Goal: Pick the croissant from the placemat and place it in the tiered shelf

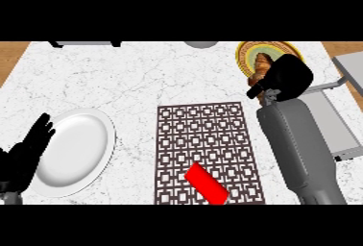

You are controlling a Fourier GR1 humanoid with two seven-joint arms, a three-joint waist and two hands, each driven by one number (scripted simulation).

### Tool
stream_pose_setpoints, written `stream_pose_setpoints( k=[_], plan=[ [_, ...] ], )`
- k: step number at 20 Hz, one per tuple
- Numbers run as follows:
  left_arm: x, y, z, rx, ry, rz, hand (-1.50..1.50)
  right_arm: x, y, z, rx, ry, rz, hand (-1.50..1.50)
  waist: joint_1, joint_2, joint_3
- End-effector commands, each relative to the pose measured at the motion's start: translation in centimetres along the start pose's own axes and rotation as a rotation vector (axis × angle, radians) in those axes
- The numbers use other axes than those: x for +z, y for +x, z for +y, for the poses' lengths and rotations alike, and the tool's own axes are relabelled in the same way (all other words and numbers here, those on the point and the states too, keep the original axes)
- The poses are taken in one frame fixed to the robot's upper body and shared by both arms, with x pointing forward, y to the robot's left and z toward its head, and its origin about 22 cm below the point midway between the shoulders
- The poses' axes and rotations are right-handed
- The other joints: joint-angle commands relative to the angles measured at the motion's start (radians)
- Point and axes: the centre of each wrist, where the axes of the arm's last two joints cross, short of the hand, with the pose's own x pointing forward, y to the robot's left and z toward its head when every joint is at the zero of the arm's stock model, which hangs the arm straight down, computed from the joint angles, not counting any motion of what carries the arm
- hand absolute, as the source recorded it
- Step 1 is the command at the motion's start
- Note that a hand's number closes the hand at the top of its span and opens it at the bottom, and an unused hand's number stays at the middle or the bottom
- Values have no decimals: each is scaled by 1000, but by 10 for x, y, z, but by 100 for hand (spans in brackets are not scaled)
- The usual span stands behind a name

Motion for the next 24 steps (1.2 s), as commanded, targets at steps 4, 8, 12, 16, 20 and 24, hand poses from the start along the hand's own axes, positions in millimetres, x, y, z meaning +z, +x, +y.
stream_pose_setpoints(
  k=[4,8,12,16,20,24],
  plan=[
    [-5,9,2,-5,24,3,0,33,27,-80,-302,-89,186,150,-4,-7,0],
    [-5,5,-9,-8,1,-6,0,51,31,-121,-409,-195,186,150,-1,-6,-1],
    [0,-7,2,-5,-6,-13,0,66,26,-147,-400,-304,194,150,3,-3,-1],
    [0,-3,-4,-12,14,2,0,63,26,-186,-424,-343,197,150,9,-1,0],
    [-4,2,-13,-1,-6,-2,0,70,27,-201,-389,-446,231,150,9,-1,0],
    [-6,2,-17,5,-2,7,0,53,17,-212,-235,-464,275,150,-11,-7,-1]
  ],
)
